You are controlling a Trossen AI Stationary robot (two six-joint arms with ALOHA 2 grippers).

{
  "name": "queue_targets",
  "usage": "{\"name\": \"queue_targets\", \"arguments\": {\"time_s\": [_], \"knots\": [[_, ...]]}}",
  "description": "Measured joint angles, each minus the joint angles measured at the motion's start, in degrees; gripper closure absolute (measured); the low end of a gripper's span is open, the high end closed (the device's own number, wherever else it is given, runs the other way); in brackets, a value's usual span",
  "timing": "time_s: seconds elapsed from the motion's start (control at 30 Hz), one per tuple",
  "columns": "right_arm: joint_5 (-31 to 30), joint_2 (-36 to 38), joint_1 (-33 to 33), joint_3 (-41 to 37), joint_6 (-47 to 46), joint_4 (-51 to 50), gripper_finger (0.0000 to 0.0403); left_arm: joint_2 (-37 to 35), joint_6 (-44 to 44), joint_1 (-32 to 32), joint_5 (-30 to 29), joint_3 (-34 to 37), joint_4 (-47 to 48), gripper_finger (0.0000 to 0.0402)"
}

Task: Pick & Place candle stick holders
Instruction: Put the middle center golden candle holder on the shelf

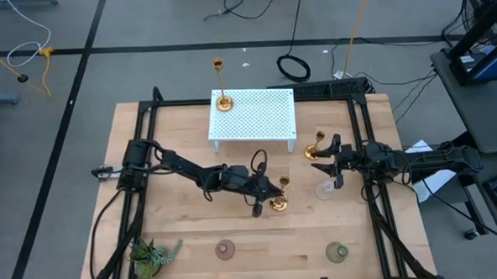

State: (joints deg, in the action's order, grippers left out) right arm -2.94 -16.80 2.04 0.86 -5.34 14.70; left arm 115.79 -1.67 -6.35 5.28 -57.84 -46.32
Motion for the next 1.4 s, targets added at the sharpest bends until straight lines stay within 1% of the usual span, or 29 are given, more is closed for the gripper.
{"name": "queue_targets", "arguments": {"time_s": [0.07, 0.17, 0.23, 0.37, 0.47, 0.57, 0.7, 0.9, 1.03, 1.1, 1.2, 1.3, 1.4], "knots": [[0.0, 0.0, 0.0, 0.0, 0.0, 0.0, 0.0243, -0.7, 0.0, -0.2, -0.4, 0.0, 0.0, 0.0374], [0.0, 0.0, 0.0, 0.0, 0.0, -0.1, 0.0243, -3.5, 0.0, -0.5, -0.4, 0.0, 1.3, 0.0387], [0.0, 0.0, 0.0, 0.0, 0.0, -0.5, 0.0243, -6.5, -0.2, -0.5, -0.4, 0.0, 4.0, 0.0388], [0.0, 0.0, 0.0, 0.0, -0.2, -0.8, 0.0243, -15.0, -0.6, -0.5, -1.5, 0.0, 11.0, 0.038], [0.0, 0.0, 0.0, 0.0, -1.3, -0.4, 0.0243, -22.4, 1.1, -0.5, -3.2, 0.0, 15.5, 0.0387], [-0.1, 0.0, 0.0, 0.0, -1.4, 0.1, 0.0243, -28.6, 2.2, 0.2, -6.4, 0.0, 19.2, 0.0388], [-0.2, 0.0, 0.0, 0.0, -1.2, 0.5, 0.0243, -34.0, 4.1, 3.0, -10.5, 0.0, 22.3, 0.0385], [-0.2, 0.0, 0.0, 0.0, -1.1, 0.7, 0.0243, -33.6, 4.3, 9.9, -13.3, 0.0, 23.5, 0.0388], [-0.2, 0.0, 0.0, 0.0, -1.1, 0.9, 0.0243, -31.3, 3.9, 14.2, -17.5, 0.0, 21.7, 0.0388], [-0.2, 0.0, 0.0, 0.0, -1.1, 0.9, 0.0243, -29.8, 3.8, 15.9, -19.2, 0.0, 19.3, 0.0387], [-0.2, 0.0, 0.0, 0.0, -1.1, 1.1, 0.0243, -27.9, 3.2, 18.2, -22.5, 0.0, 17.9, 0.0382], [-0.2, 0.0, 0.0, 0.0, -1.1, 1.1, 0.0243, -25.4, 3.0, 20.0, -26.4, 0.0, 17.5, 0.0385], [-0.2, 0.0, 0.0, 0.0, -1.1, 1.1, 0.0243, -23.3, 2.8, 21.5, -27.0, 0.0, 15.1, 0.0388]]}}
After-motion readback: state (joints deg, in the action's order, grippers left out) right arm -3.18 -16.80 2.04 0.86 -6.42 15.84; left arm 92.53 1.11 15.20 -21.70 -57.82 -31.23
